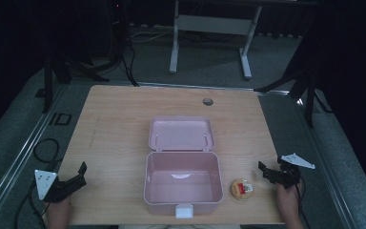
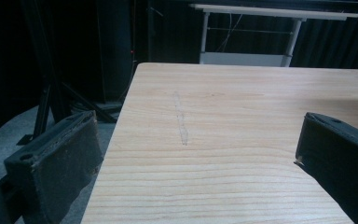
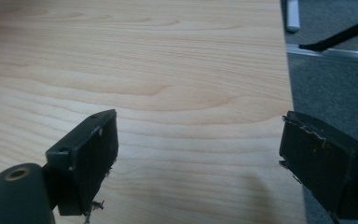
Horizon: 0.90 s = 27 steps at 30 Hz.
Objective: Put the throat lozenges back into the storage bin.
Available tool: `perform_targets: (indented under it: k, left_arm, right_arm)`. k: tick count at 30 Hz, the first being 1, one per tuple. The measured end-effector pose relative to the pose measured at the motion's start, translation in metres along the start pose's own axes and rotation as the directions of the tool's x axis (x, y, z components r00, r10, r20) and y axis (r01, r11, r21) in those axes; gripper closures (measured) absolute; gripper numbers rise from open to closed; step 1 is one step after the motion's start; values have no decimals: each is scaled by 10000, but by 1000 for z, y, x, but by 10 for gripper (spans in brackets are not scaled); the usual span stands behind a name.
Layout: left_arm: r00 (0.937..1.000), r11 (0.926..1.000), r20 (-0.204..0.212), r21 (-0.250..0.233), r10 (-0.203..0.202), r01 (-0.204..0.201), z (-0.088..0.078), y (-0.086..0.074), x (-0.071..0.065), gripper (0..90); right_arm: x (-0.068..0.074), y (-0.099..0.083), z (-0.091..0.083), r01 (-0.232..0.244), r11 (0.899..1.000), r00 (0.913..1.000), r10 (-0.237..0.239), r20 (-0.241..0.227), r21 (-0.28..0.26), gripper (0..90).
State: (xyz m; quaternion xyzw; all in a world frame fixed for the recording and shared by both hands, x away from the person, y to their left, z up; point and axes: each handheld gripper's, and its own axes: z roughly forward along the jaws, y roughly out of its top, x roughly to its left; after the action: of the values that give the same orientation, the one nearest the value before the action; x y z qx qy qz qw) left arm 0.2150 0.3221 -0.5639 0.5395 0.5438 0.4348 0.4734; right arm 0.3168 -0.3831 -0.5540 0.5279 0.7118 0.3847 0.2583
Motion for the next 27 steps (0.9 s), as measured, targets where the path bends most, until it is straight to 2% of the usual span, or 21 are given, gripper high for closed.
perform_targets:
  k: [1, 2, 4, 6, 11, 12, 16, 17, 19, 21, 22, 24, 25, 27]
  left_arm:
    - [10000, 10000, 3, -3, -6, 6, 0, 0, 0, 4]
    - [10000, 10000, 6, 5, -10, 10, 0, 0, 0, 3]
    - [10000, 10000, 3, -3, -19, 19, 0, 0, 0, 3]
    - [10000, 10000, -13, -3, -40, 40, 0, 0, 1, 3]
    - [10000, 10000, -34, 9, 6, -6, 0, 0, 0, 3]
    - [10000, 10000, -39, 0, 7, -7, 0, 0, 0, 3]
    - [10000, 10000, -43, -11, -2, 2, 0, 0, 0, 3]
    - [10000, 10000, -43, -11, -2, 2, 0, 0, 0, 4]
    - [10000, 10000, -36, -14, -4, 4, 0, 0, 0, 3]
    - [10000, 10000, -15, -13, 4, -4, 0, 0, 0, 3]
    - [10000, 10000, -13, -16, 8, -8, 0, 0, 0, 4]
    - [10000, 10000, -3, -2, 18, -18, 0, 0, 0, 4]
    - [10000, 10000, 1, -6, 34, -34, 0, 0, 0, 3]
    - [10000, 10000, 19, 1, 49, -49, 0, 0, 0, 3]
  right_arm:
    - [0, 0, 0, 0, 10000, 10000, 0, 0, 0, 115]
    - [1, 1, 1, 223, 9997, 9991, -219, -350, 105, 127]
    - [1, 2, 1, 336, 9991, 9981, -323, -532, 248, 128]
    - [0, 3, 1, 561, 9972, 9922, -502, -1138, 489, 128]
    - [-1, 5, -1, 1053, 9901, 9810, -881, -1729, 928, 128]
    - [0, 5, -2, 1463, 9816, 9743, -1214, -1898, 1229, 130]
    - [1, 7, -3, 2043, 9597, 9572, -1545, -2446, 1932, 131]
    - [1, 7, -3, 2043, 9597, 9572, -1545, -2446, 1932, 131]
    - [2, 9, -6, 2486, 9426, 9467, -1876, -2620, 2231, 131]
    - [3, 10, -8, 2722, 9304, 9387, -2007, -2802, 2453, 131]
    - [3, 11, -8, 2902, 9212, 9315, -2099, -2971, 2590, 131]
    - [5, 13, -10, 3373, 8942, 9154, -2387, -3240, 2942, 131]
    - [6, 13, -10, 3524, 8845, 9082, -2444, -3397, 3059, 131]
    - [8, 15, -12, 4016, 8531, 8905, -2789, -3595, 3331, 134]
